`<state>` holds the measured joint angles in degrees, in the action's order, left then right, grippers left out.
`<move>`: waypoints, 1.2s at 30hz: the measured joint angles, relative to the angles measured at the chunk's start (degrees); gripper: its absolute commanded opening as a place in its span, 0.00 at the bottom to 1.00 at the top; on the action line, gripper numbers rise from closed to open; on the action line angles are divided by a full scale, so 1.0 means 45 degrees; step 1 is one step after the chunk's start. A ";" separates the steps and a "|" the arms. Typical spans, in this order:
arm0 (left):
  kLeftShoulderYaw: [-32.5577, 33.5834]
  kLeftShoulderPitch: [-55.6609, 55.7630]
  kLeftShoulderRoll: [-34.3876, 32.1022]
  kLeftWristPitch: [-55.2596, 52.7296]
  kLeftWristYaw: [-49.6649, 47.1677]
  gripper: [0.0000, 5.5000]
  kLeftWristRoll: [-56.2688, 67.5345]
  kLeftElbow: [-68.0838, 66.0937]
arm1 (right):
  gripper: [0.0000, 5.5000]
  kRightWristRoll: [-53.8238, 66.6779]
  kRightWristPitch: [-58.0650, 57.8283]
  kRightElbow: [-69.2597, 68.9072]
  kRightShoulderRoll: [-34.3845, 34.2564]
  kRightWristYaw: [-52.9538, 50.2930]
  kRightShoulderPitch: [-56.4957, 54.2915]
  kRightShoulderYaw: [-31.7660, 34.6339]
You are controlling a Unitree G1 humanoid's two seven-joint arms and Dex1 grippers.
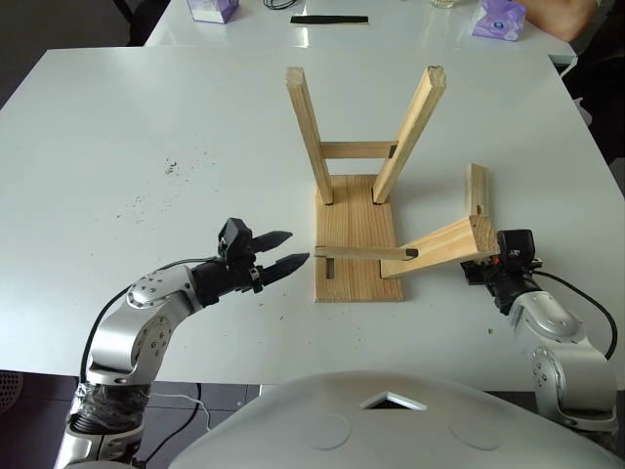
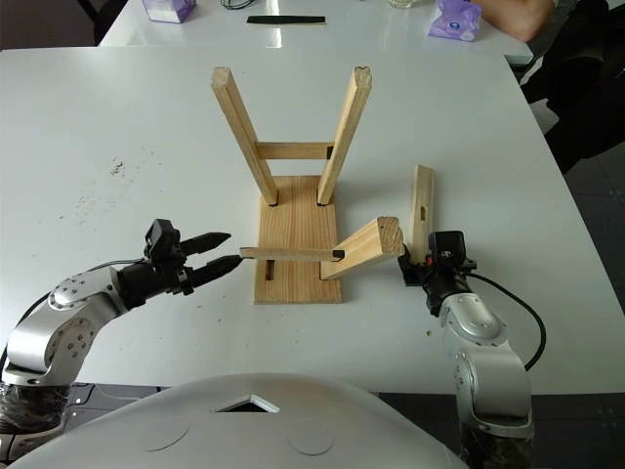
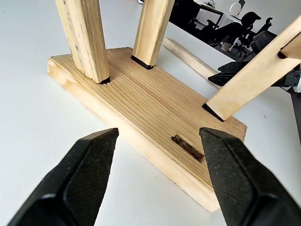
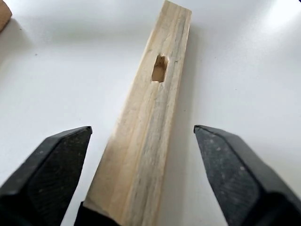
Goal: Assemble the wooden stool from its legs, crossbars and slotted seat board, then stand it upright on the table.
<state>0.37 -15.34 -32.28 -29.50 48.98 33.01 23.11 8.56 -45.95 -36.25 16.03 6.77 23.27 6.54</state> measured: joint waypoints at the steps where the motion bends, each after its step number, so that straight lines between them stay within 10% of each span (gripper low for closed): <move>1: -0.0188 -0.0090 -0.0048 0.0144 0.0042 0.58 -0.0228 -0.0007 | 0.63 -0.0012 0.0086 0.0077 0.0005 0.0036 0.0004 -0.0032; 10: -0.2309 -0.0976 -0.0418 0.1186 0.0560 0.58 -0.1911 -0.0258 | 0.38 -0.0187 0.1142 0.1169 0.0033 0.0312 -0.0174 -0.0402; 24: -0.2988 0.0853 0.0642 0.2085 -0.0784 0.58 -0.3239 -0.1811 | 0.38 -0.0368 0.2101 0.2229 0.0076 0.0690 -0.1438 0.0024; 36: 0.3506 0.3332 -0.0418 -0.0723 -0.0904 0.70 0.4865 0.0414 | 0.38 0.4618 0.2239 0.1567 0.2013 0.2894 -0.6096 0.4147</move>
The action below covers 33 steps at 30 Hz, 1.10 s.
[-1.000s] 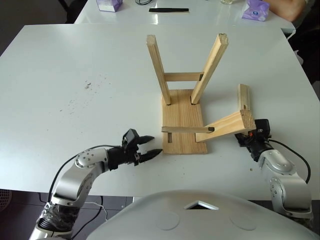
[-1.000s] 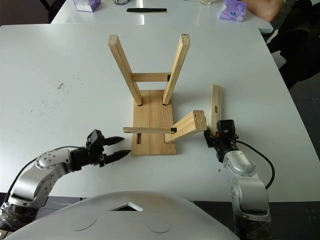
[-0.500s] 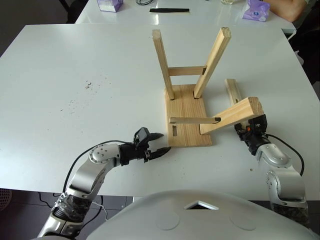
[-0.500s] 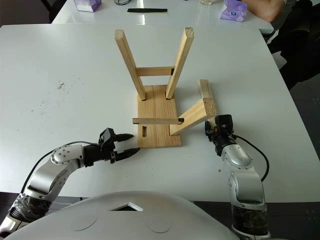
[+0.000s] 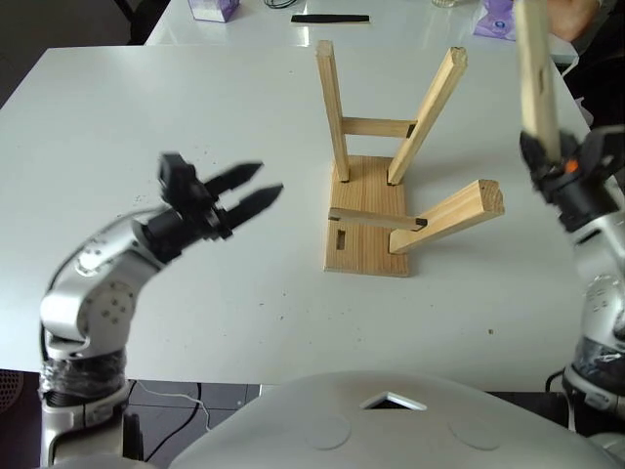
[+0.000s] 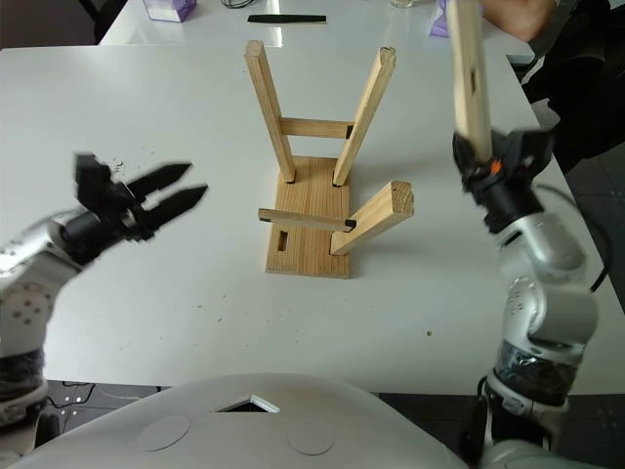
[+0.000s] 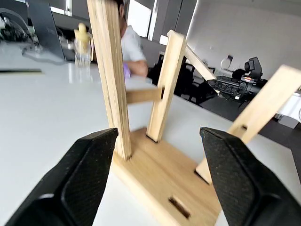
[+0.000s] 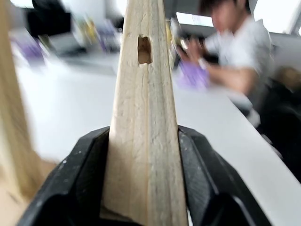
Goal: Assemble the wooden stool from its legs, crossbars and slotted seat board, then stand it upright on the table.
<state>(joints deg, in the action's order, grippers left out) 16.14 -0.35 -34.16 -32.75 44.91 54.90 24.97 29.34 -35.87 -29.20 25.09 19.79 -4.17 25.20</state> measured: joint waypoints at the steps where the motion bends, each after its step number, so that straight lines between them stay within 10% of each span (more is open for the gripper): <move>1: 0.0141 0.0489 -0.0054 -0.0100 -0.0204 0.74 0.0520 0.0115 | 0.38 0.1187 -0.0164 -0.0238 0.0193 0.0220 -0.0526 0.0303; 11: -0.0738 0.5835 0.0042 -0.1263 -0.2586 0.81 0.5999 0.1871 | 0.38 1.0973 -0.2230 -0.3300 0.4330 0.4632 -0.1618 0.0041; 22: -0.1168 0.6345 -0.0054 -0.1866 -0.2741 0.81 0.8455 0.1921 | 0.38 1.1505 -0.2378 -0.2728 0.5688 0.5716 -0.1837 -0.0871; 33: -0.1097 0.5427 -0.0546 -0.2074 -0.1446 0.51 0.8843 0.2507 | 0.37 1.1527 -0.2364 -0.2474 0.6285 0.6775 -0.1696 -0.0919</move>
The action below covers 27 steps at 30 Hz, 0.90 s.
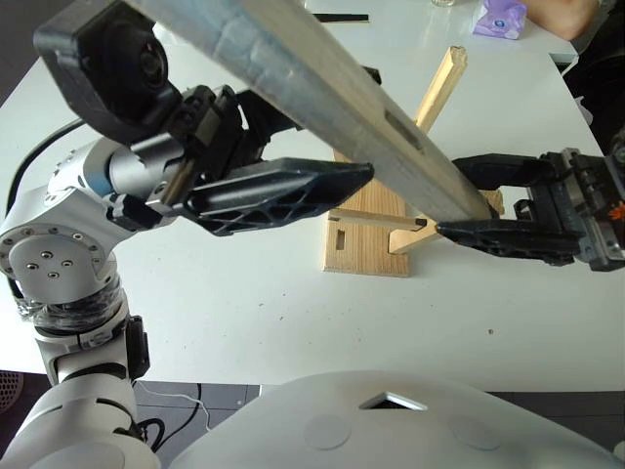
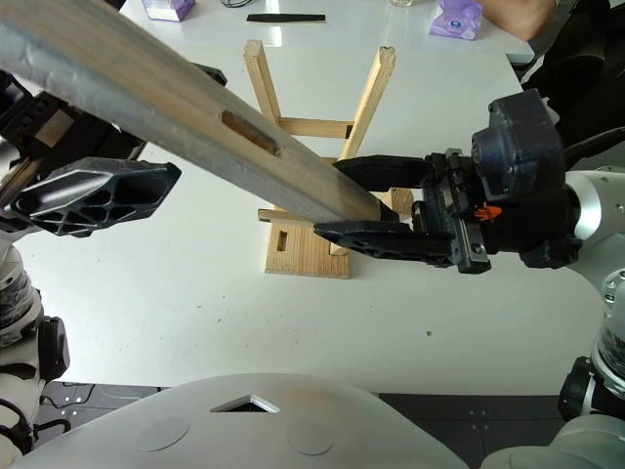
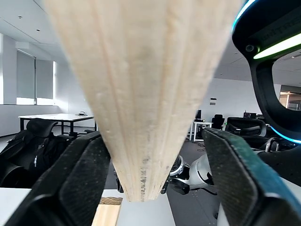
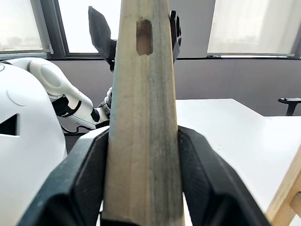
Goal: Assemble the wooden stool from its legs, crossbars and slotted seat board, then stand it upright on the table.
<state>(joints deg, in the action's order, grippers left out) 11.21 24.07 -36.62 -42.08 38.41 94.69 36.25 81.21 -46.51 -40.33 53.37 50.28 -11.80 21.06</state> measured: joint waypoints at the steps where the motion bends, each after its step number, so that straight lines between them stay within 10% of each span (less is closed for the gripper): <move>1: -0.0009 0.0000 0.0000 0.0004 0.0003 0.49 0.0012 0.0038 | 0.37 -0.0019 -0.0004 0.0007 0.0049 0.0079 0.0000 -0.0091; 24: -0.0972 -0.1266 -0.0327 0.1188 0.1817 0.37 -0.4004 0.0096 | 0.37 -0.1546 -0.0260 0.0341 0.0908 0.0729 -0.0041 -0.0647; 27: -0.1133 -0.1320 -0.0392 0.1071 0.1836 0.37 -0.4292 0.0098 | 0.48 -0.1573 -0.0115 0.0380 0.0895 0.0750 -0.0160 -0.0603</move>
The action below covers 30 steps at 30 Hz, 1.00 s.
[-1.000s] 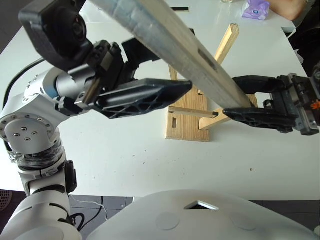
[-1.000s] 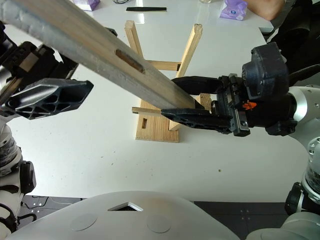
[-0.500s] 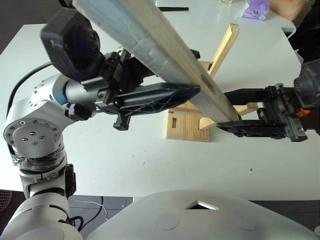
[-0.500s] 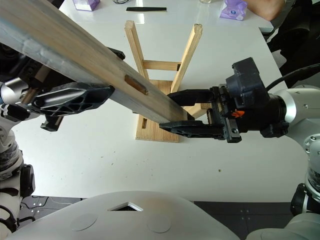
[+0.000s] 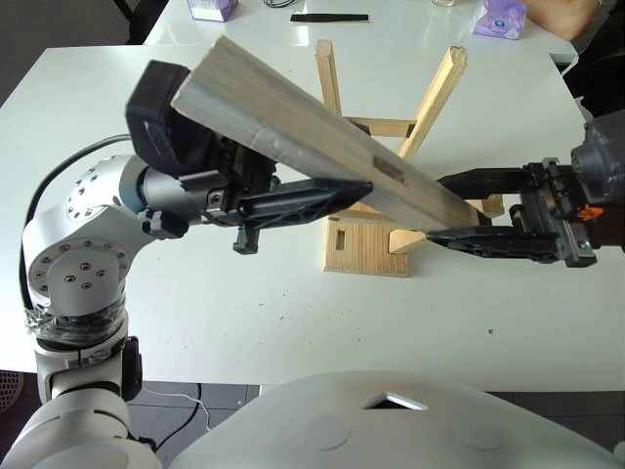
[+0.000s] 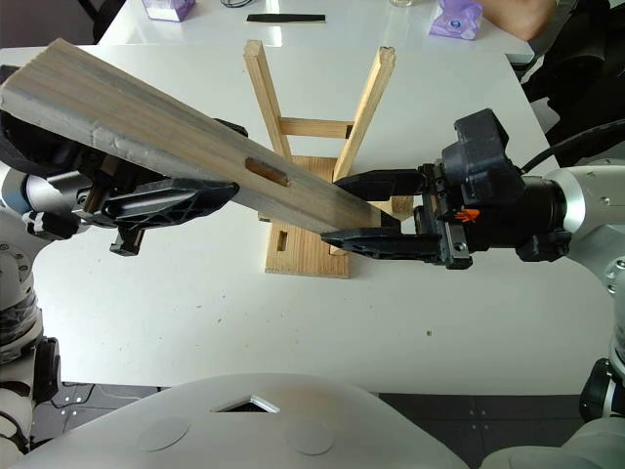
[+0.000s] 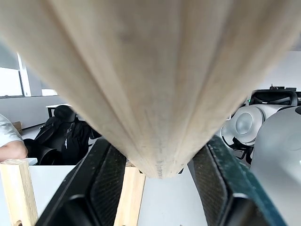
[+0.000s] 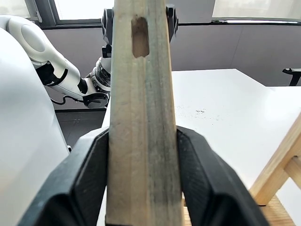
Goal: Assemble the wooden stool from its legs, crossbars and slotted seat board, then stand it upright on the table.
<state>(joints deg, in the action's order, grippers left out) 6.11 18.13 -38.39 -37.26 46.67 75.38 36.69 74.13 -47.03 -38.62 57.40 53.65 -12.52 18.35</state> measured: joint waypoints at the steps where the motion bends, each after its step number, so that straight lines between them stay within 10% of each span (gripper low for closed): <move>1: -0.0145 -0.0123 -0.0017 -0.0174 -0.0022 0.37 -0.0136 -0.0001 | 0.51 -0.0003 0.0083 0.0039 -0.0004 -0.0025 -0.0086 0.0048; 8: 0.0414 -0.0121 0.0020 -0.0232 -0.0370 0.37 0.0537 -0.0337 | 0.58 -0.0129 0.0175 0.0208 0.0064 0.0350 0.0157 0.0251; 18: 0.5400 -0.0110 -0.3289 -0.0432 0.0636 0.37 0.0895 -0.3642 | 0.58 -0.0081 0.0403 0.2117 0.0013 -0.0276 0.0712 0.2972; 30: 0.1459 -0.3003 -0.3099 0.2711 0.5580 0.37 -0.6388 -0.6053 | 0.58 -0.2663 0.1211 0.3221 -0.0773 0.0441 0.2711 0.2911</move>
<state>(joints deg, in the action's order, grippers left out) 12.68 4.61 -52.33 -25.06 71.78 46.63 9.46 62.15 -41.58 -24.13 53.92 55.64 -0.32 31.45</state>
